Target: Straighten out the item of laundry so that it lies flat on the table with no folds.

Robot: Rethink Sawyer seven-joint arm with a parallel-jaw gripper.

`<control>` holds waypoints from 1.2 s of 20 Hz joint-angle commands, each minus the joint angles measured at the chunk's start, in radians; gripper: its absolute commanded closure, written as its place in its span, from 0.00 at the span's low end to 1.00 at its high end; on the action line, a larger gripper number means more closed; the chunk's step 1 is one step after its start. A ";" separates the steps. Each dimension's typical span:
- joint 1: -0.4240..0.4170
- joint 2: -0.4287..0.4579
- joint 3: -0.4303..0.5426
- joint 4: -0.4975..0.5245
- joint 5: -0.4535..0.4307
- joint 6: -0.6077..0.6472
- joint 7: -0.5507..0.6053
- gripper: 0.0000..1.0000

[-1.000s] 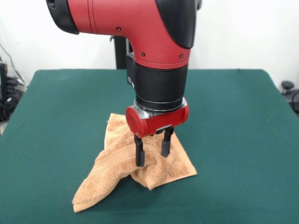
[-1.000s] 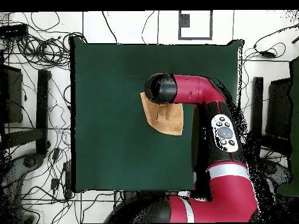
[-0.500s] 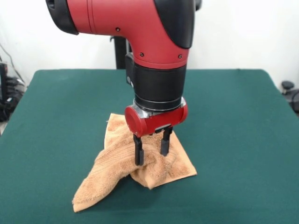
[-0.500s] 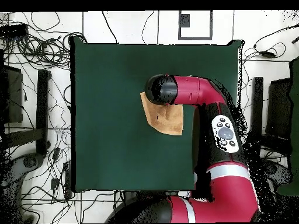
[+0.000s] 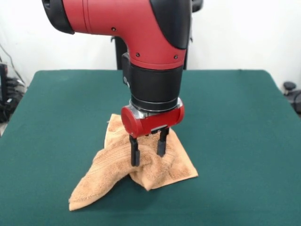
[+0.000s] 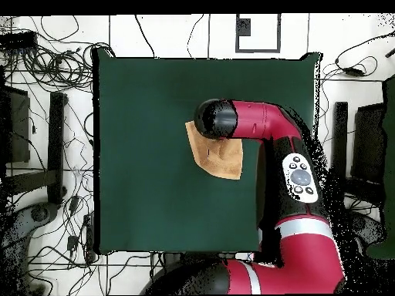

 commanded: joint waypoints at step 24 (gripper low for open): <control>-0.124 0.059 -0.013 0.019 -0.031 0.035 0.062 0.00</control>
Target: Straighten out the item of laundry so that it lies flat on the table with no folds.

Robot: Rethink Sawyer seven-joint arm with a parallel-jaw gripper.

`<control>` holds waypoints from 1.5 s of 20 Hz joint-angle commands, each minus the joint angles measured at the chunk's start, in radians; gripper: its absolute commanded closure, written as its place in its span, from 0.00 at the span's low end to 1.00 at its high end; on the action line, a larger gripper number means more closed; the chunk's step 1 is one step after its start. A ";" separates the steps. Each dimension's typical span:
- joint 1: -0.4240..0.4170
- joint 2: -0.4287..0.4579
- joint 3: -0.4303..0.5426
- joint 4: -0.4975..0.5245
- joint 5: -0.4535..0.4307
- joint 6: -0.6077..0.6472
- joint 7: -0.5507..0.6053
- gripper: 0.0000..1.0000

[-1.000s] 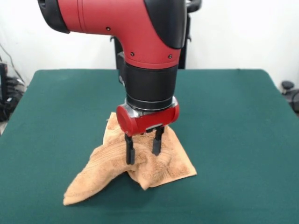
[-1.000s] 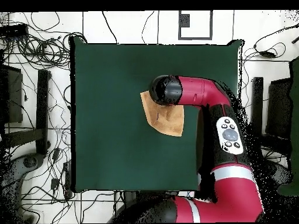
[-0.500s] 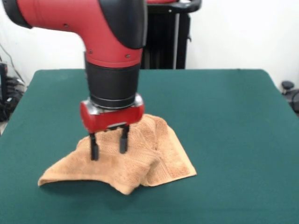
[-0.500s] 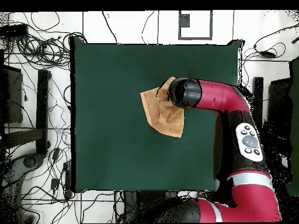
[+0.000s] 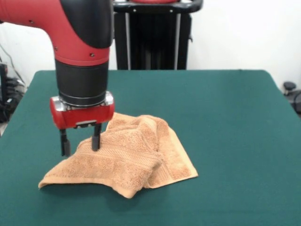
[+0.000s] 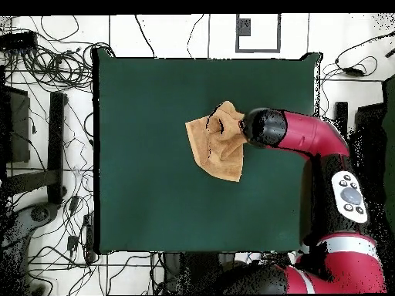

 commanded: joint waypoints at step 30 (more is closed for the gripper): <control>0.123 0.031 -0.010 0.070 0.014 0.048 0.189 0.00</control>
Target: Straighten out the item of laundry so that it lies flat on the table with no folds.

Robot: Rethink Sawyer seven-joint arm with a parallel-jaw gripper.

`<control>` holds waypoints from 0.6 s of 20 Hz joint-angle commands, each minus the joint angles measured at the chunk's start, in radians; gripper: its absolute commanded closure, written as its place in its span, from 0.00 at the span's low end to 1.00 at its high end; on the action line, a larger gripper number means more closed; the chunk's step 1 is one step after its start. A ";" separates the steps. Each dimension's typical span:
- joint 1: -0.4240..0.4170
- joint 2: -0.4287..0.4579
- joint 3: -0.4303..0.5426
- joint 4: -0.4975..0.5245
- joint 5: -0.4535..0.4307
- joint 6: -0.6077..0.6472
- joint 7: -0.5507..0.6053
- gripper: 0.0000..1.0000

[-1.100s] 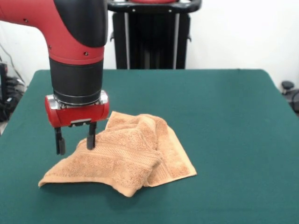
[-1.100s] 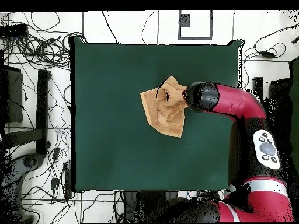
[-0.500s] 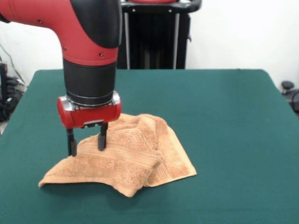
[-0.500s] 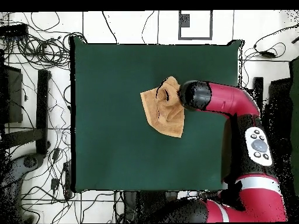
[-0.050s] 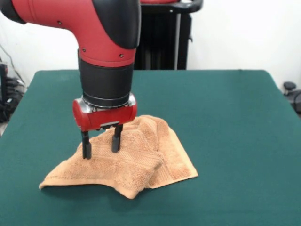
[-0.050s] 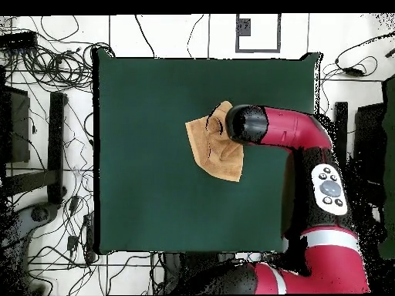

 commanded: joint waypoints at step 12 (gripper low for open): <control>0.077 0.038 -0.011 0.120 0.034 -0.023 0.244 0.00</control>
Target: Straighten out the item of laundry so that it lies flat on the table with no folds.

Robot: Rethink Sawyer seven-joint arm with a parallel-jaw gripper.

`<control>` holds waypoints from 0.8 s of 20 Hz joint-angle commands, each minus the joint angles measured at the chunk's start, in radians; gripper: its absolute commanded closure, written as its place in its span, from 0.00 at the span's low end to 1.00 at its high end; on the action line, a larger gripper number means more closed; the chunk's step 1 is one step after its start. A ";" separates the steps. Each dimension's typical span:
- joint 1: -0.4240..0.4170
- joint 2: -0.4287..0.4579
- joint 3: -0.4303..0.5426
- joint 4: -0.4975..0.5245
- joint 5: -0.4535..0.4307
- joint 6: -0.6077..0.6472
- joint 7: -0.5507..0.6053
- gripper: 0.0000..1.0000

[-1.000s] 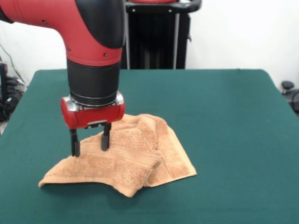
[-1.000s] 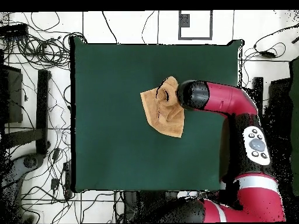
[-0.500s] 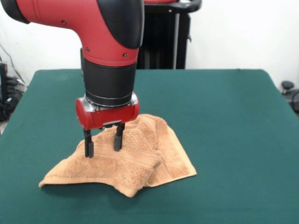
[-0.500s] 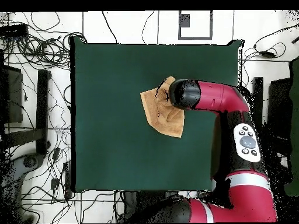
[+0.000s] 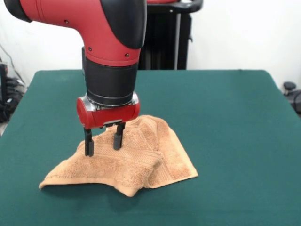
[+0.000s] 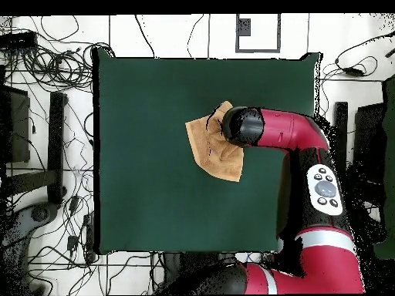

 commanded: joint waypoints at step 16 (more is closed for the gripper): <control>0.078 0.096 0.004 -0.066 0.079 0.127 0.200 0.00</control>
